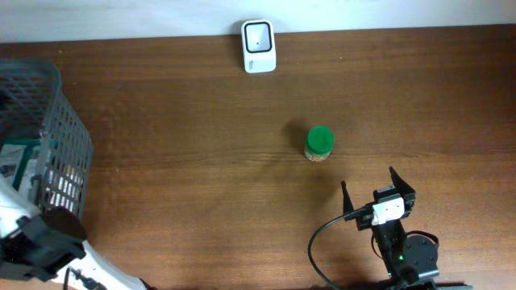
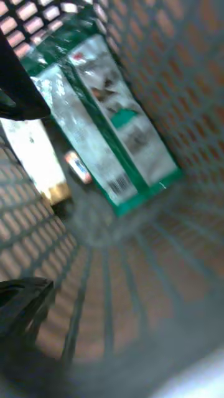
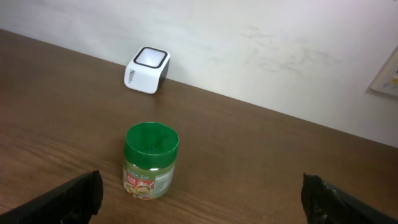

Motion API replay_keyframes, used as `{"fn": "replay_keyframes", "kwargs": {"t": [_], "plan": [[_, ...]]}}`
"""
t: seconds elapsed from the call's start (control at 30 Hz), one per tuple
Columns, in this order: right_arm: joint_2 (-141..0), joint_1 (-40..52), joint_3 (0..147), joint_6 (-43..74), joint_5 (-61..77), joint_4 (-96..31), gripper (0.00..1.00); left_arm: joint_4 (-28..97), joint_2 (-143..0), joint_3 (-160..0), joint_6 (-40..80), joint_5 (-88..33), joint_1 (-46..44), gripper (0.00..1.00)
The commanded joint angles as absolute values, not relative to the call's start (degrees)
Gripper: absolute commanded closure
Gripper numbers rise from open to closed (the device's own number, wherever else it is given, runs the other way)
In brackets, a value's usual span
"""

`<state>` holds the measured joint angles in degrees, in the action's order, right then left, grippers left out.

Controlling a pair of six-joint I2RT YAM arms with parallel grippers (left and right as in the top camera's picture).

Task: Scan the item barcode
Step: 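Reach into the basket and grasp the white tube with the left gripper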

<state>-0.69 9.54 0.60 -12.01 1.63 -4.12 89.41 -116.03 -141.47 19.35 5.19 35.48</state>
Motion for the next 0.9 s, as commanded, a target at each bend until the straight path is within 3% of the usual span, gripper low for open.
{"fn": "replay_keyframes", "kwargs": {"t": [0.0,0.2,0.37,0.67,0.8,0.87], "plan": [[-0.32,9.85,0.32,-11.35,2.17,-4.32,0.02,85.73,-116.29,-129.75,18.35,5.48,38.85,0.22],[-0.32,9.85,0.32,-11.35,2.17,-4.32,0.02,72.53,-116.29,-106.85,-4.12,-3.81,43.77,0.22],[-0.32,9.85,0.32,-11.33,2.17,-4.32,0.02,68.64,-116.29,-97.76,-22.92,-14.44,43.79,0.23],[-0.32,9.85,0.32,-11.35,2.17,-4.32,0.02,67.66,-116.33,-91.94,-24.36,-12.14,43.79,0.23],[-0.32,9.85,0.32,-11.35,2.17,-4.32,0.02,64.66,-116.33,-85.84,-24.29,-7.88,43.79,0.34],[-0.32,9.85,0.32,-11.35,2.17,-4.32,0.02,62.76,-116.33,-84.2,-24.29,-7.68,43.79,0.33]]}}
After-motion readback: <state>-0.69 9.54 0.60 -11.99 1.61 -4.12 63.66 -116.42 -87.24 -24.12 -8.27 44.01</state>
